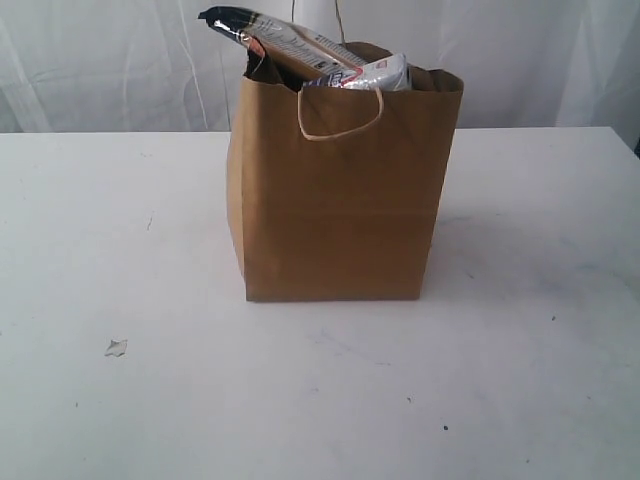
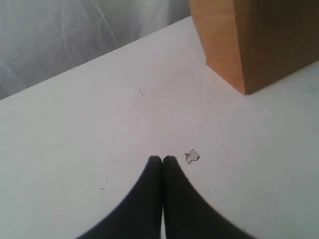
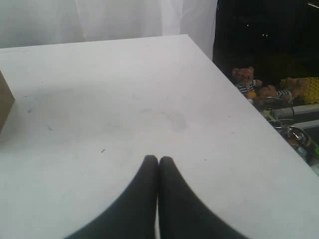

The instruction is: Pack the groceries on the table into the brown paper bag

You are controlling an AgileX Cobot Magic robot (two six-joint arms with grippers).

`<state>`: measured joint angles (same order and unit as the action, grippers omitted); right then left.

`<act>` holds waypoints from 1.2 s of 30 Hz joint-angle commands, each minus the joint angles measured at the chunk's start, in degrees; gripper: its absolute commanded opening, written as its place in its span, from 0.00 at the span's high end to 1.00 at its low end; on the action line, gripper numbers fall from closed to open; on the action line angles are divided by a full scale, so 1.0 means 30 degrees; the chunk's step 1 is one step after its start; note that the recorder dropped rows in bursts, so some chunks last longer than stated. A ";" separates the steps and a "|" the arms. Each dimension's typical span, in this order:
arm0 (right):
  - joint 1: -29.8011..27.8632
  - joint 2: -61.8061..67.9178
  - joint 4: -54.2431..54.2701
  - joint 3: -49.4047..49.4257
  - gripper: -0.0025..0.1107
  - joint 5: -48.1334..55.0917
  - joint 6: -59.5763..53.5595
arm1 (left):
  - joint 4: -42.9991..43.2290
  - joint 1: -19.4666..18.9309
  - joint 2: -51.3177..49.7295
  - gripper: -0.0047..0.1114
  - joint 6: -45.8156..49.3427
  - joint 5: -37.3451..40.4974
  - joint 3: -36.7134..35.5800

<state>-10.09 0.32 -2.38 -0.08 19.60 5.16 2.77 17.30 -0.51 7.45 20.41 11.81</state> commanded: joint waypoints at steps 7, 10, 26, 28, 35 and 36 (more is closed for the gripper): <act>-0.0089 -0.0107 -0.0012 0.0027 0.98 0.0010 -0.0125 | -0.0418 -0.4152 0.0170 0.96 -0.5231 -0.1129 -0.3672; -0.0089 -0.0107 -0.0012 0.0027 0.98 0.0010 -0.0125 | -0.0745 -0.5570 0.0170 0.96 -0.5231 0.0427 -0.3892; -0.0089 -0.0107 -0.0012 0.0027 0.98 0.0010 -0.0125 | -0.0922 -0.6212 0.0170 0.96 -0.5076 0.0233 -0.3937; -0.0089 -0.0107 -0.0012 0.0027 0.98 0.0010 -0.0125 | -0.0922 -0.6212 0.0170 0.96 -0.5076 0.0233 -0.3937; -0.0089 -0.0107 -0.0012 0.0027 0.98 0.0010 -0.0125 | -0.1263 -0.6212 0.0170 0.96 -0.5221 0.0358 -0.3937; -0.0089 -0.0107 -0.0012 0.0027 0.98 0.0010 -0.0125 | -0.1263 -0.6212 0.0170 0.96 -0.5221 0.0358 -0.3937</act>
<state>-10.14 0.32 -2.38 -0.08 19.77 5.02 0.00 -1.27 -0.24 -7.96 19.68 0.62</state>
